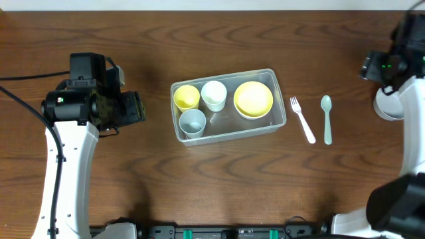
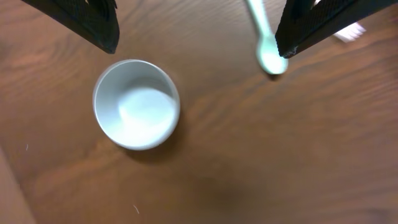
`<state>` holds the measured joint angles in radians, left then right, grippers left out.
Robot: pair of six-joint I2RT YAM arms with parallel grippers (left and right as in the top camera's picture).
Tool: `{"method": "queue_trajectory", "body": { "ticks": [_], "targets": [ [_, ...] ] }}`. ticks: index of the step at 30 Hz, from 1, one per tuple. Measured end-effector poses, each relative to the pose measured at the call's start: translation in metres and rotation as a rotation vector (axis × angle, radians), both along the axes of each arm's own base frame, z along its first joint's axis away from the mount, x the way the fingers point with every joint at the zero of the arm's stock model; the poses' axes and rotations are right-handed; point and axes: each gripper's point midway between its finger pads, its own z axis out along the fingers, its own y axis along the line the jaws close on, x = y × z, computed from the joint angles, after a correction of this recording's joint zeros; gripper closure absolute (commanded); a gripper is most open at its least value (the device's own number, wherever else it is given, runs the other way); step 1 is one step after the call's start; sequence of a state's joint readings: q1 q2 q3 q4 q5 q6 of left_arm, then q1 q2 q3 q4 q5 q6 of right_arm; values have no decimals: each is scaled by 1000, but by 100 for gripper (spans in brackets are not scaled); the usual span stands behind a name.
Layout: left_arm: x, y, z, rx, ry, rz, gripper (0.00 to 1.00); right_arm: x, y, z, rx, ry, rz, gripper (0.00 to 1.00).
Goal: Pack container
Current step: 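Move the right gripper to the grey bowl and grasp it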
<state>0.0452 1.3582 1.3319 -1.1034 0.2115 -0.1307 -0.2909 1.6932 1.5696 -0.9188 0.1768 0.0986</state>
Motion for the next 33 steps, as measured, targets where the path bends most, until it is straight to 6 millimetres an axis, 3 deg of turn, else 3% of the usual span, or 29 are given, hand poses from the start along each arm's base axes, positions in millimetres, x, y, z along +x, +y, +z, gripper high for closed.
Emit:
{"method": "queue_trajectory", "body": {
  "ticks": [5,13,16,18,20,26,30,33],
  "targets": [
    [0,0,0,0,2,0,37,-5,-31,-49,83,94,-65,17],
    [-2,0,-1,-1,10,0,37,-10,-40,-123,179,243,-93,18],
    [-3,0,-1,-1,11,0,37,-13,-39,-146,204,294,-93,25],
    [-3,0,-1,0,11,0,37,-15,-38,-159,216,323,-89,35],
    [-3,0,-1,0,11,0,37,-16,-37,-165,221,338,-83,53],
    [-3,0,-1,0,11,0,37,-16,-37,-166,223,338,-85,89],
    [-3,0,-1,-1,11,0,37,-17,-36,-166,223,345,-85,99],
    [-3,0,-1,-1,13,0,37,-18,-37,-166,221,349,-87,99]
  ]
}}
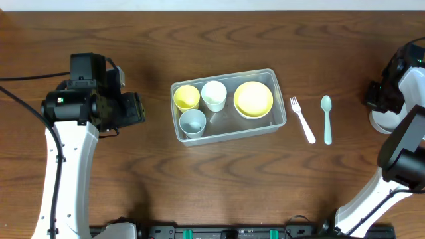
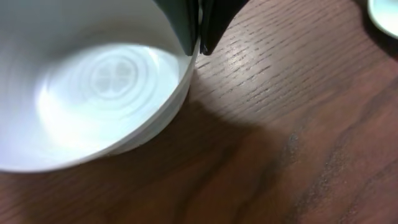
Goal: Pack container
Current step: 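Move the right gripper to the grey bowl and grasp it, then stack the grey bowl onto the yellow bowl in the container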
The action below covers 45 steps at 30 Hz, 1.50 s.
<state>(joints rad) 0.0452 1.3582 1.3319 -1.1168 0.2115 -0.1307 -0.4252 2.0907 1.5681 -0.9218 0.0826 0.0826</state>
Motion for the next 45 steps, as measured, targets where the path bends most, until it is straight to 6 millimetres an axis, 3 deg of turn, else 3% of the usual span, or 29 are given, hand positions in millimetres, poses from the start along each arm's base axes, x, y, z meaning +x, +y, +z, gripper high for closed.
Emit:
{"method": "queue_trajectory", "body": {
  "ticks": [7,10,13,16,19,21,23,25,28,32,35,40,42,44,45],
  "targets": [
    [0,0,0,0,1,0,37,2,12,3,63,-20,10,99],
    [0,0,0,0,1,0,37,10,31,21,122,-69,37,99],
    [0,0,0,0,2,0,37,31,60,59,143,-185,112,99],
    [0,0,0,0,2,0,37,51,106,119,123,-340,246,99],
    [0,0,0,0,2,0,37,56,176,185,100,-493,451,99],
    [0,0,0,0,2,0,37,48,220,214,90,-554,581,99],
    [0,0,0,0,2,0,37,37,259,227,88,-574,697,99],
    [0,0,0,0,2,0,37,26,296,229,97,-570,803,99],
    [0,0,0,0,2,0,37,13,341,215,109,-526,930,99],
    [0,0,0,0,2,0,37,-1,378,187,126,-443,1033,97],
    [0,0,0,0,2,0,37,-9,395,160,138,-362,1080,97],
    [0,0,0,0,2,0,37,-12,403,122,140,-250,1102,96],
    [0,0,0,0,2,0,37,-13,404,110,138,-217,1106,87],
    [0,0,0,0,2,0,37,-14,403,105,136,-200,1107,59],
    [0,0,0,0,2,0,37,-14,403,104,134,-199,1110,51]
  ]
}}
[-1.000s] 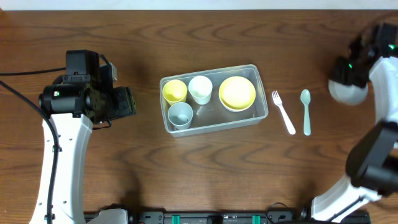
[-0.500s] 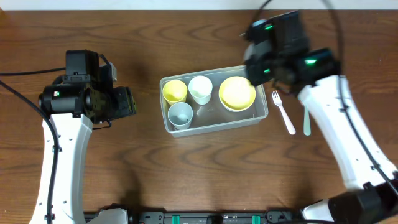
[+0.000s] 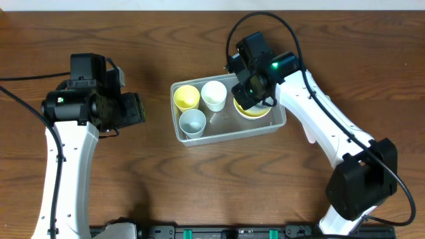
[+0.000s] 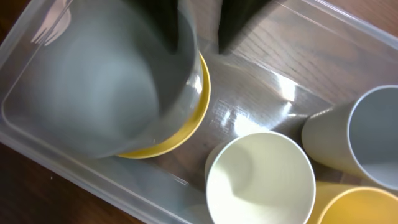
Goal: Pack container
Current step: 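Stack the grey bowl onto the yellow bowl in the container, then move the right gripper to the mint-green spoon and grasp it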
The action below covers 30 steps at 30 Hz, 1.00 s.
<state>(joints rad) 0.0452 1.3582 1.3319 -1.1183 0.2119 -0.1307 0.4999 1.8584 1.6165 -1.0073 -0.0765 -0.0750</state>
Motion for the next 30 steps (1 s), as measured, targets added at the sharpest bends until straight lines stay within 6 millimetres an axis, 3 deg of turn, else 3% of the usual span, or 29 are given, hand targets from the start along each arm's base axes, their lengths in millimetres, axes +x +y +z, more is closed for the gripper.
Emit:
{"method": "queue_trajectory", "body": {
  "ticks": [6,10,14,17,20,24,30],
  "targets": [
    [0,0,0,0,0,0,37,3,-7,0,-36,-18,-21,49],
    [0,0,0,0,0,0,37,11,-28,12,-71,-62,-123,43],
    [0,0,0,0,0,0,37,26,-80,52,-52,-154,-323,30],
    [0,0,0,0,0,0,37,29,-144,82,-47,-207,-512,28],
    [0,0,0,0,0,0,37,25,-202,88,-67,-199,-671,27],
    [0,0,0,0,0,0,37,18,-245,61,-93,-131,-781,25],
    [0,0,0,0,0,0,37,6,-271,-29,-120,25,-841,21]
  ]
}}
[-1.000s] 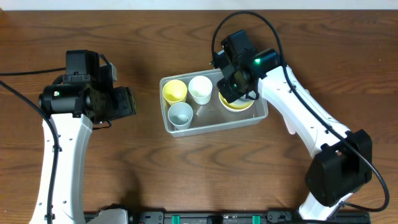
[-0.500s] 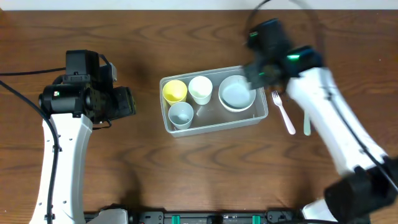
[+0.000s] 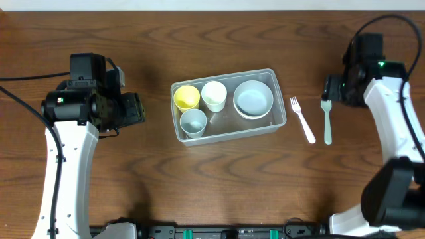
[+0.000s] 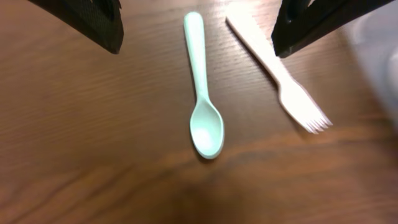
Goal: Pack container
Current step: 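Move the right gripper to the mint-green spoon and grasp it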
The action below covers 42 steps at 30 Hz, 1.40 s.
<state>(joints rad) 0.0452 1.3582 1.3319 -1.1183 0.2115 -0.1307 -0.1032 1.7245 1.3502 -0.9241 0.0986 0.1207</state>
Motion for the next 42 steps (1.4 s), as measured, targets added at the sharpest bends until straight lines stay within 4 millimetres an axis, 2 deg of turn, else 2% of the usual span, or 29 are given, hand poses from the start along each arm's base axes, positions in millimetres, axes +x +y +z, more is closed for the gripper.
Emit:
{"method": "queue_trajectory", "body": {
  "ticks": [3,6,15,19,22,31,42],
  "targets": [
    [0,0,0,0,0,0,37,-10,-6,-41,37,72,-22,22],
    [0,0,0,0,0,0,37,-17,-9,-70,66,124,-40,22],
    [0,0,0,0,0,0,37,-17,-7,-108,93,182,-34,23],
    [0,0,0,0,0,0,37,-16,-5,-110,104,182,-32,25],
    [0,0,0,0,0,0,37,-16,-5,-110,103,182,-28,31],
    [0,0,0,0,1,0,37,-16,-5,-110,101,182,-17,66],
    [-1,0,0,-1,4,0,37,-14,-6,-110,98,173,-17,84]
  ]
}}
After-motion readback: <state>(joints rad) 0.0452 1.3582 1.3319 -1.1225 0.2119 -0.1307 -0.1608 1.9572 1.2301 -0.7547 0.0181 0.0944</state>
